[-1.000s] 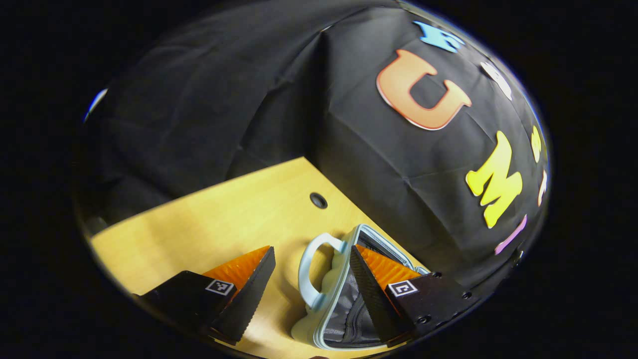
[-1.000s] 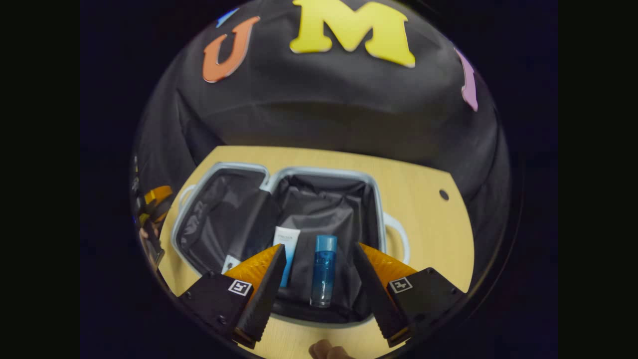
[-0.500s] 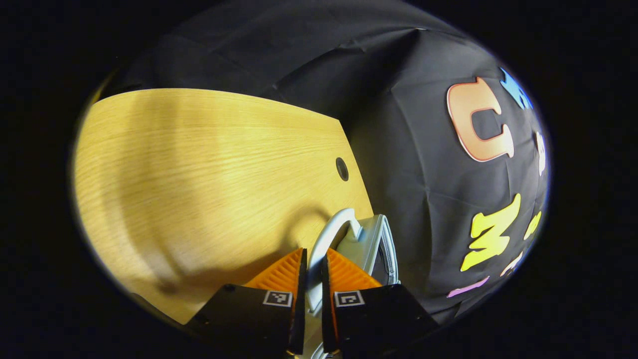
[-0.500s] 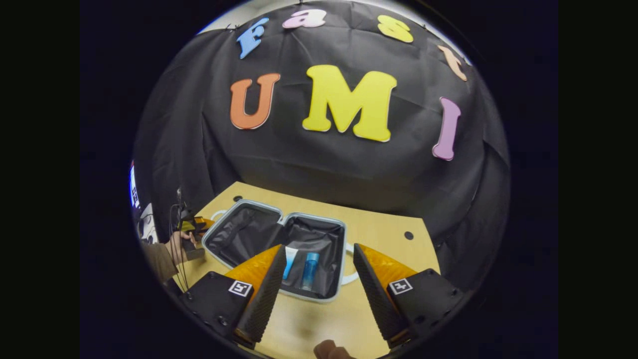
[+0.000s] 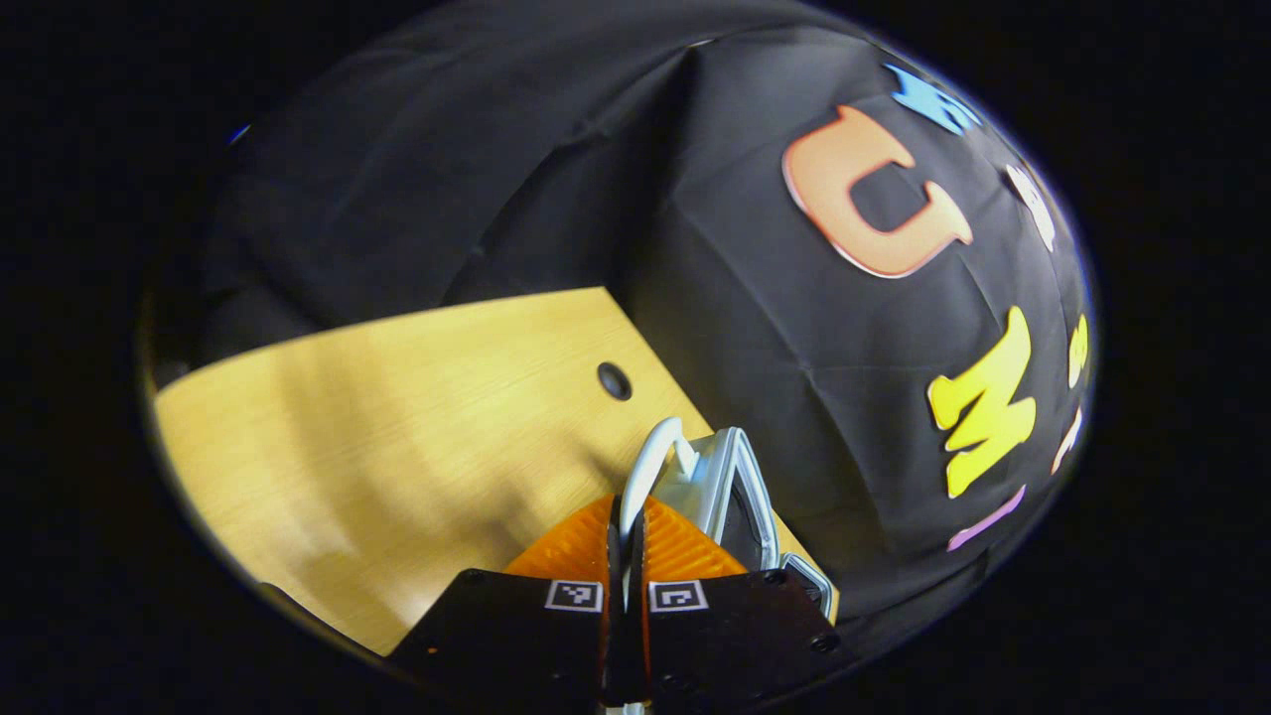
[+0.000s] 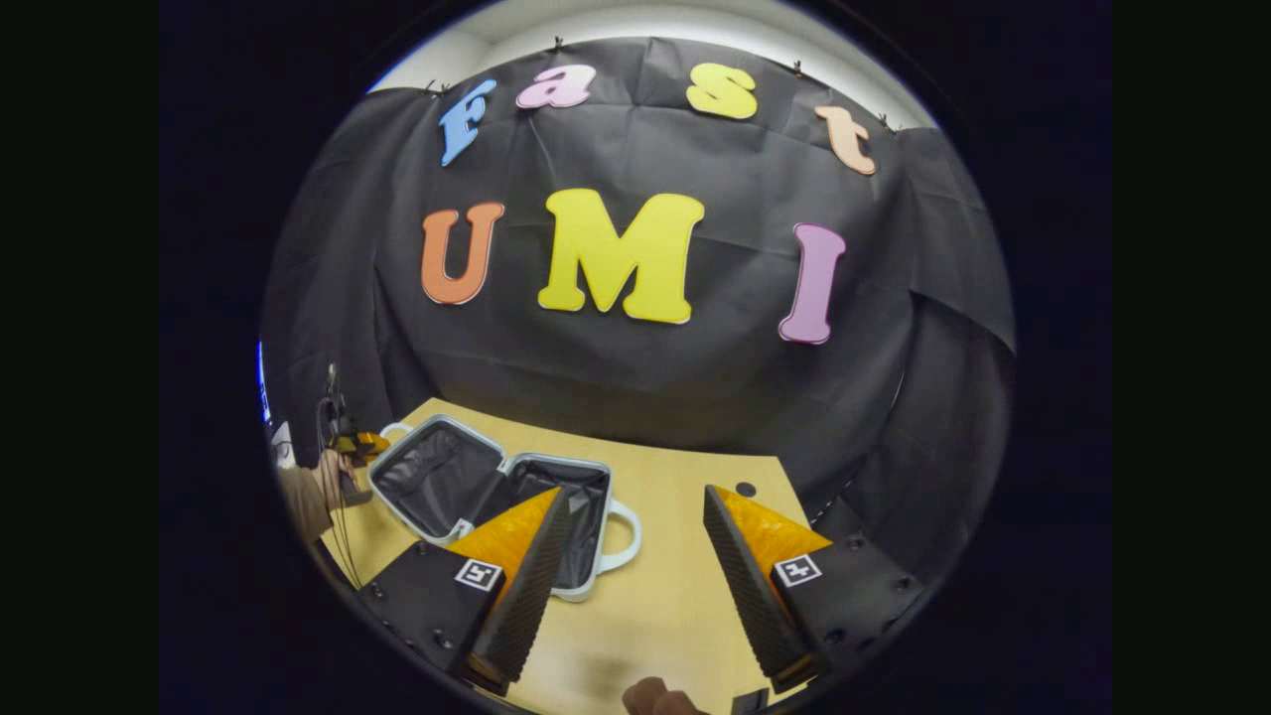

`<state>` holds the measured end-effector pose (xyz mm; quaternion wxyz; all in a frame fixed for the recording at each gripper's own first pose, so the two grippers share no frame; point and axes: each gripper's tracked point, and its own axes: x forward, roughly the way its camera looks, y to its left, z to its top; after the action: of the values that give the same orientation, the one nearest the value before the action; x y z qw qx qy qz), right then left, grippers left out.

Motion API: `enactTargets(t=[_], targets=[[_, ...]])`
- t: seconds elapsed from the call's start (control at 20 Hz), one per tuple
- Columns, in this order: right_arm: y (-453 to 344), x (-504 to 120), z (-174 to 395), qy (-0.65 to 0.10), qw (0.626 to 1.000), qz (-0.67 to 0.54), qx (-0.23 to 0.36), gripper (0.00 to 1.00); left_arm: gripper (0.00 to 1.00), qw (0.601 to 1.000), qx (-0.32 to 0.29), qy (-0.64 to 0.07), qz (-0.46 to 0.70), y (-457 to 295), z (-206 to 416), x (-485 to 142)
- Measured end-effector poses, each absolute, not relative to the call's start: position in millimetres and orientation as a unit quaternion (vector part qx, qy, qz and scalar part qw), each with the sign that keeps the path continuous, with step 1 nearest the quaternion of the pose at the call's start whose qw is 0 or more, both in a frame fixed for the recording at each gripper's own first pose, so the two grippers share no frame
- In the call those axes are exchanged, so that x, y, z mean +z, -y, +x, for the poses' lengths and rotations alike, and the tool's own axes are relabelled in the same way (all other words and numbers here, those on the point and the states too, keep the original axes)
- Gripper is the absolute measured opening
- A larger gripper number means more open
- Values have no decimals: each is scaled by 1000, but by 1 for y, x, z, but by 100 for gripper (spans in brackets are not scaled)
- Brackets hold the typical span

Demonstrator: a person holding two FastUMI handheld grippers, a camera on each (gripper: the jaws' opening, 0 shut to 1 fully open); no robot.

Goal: First open the suitcase, pack the skin care products into it, and then close the suitcase.

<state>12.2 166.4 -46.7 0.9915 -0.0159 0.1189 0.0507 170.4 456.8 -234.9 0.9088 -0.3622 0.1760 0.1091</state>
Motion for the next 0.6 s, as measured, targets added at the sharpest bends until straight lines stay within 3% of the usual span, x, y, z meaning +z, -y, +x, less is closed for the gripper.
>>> enactTargets(t=[0.3,0.6], targets=[[-118,-31,-5,-79,994,-9,80,81,3,954,140,-126,-234,-412,152,-143],[-74,-21,-16,-47,994,-19,94,81,3,986,136,-86,-36,-304,138,-87]])
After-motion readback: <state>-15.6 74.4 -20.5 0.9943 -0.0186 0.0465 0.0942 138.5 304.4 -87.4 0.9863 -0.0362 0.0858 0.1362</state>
